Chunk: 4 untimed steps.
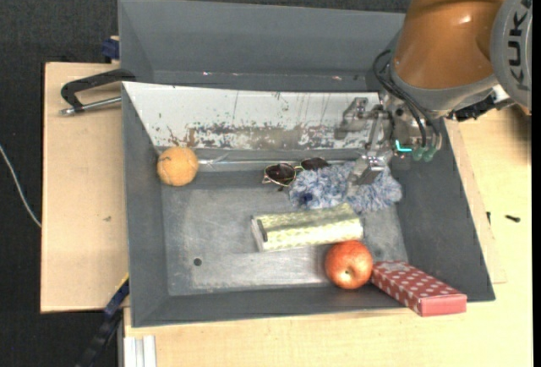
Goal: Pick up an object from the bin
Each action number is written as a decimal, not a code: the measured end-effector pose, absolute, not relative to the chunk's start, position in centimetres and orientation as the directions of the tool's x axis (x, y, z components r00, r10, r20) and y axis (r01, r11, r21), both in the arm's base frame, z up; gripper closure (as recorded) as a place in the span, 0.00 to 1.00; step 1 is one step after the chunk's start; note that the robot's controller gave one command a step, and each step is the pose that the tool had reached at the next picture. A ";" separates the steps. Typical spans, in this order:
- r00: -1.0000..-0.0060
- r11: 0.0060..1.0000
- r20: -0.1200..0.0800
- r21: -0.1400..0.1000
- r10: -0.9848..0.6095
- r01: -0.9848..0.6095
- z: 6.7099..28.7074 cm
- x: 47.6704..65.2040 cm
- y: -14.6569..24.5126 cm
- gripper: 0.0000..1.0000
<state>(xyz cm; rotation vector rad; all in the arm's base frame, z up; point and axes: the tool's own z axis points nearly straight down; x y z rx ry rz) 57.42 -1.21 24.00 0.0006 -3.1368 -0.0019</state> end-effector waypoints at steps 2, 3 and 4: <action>-1.000 1.000 -0.007 0.000 -0.021 -0.021 17.4 58.2 -1.0 0.00; -0.999 0.999 0.002 0.002 0.038 0.038 12.5 58.1 -0.9 0.00; -0.968 0.968 -0.017 0.004 0.249 0.249 13.8 60.1 -2.4 0.00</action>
Offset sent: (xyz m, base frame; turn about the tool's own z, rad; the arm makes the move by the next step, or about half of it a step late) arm 0.0122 0.0044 -0.1700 -0.0507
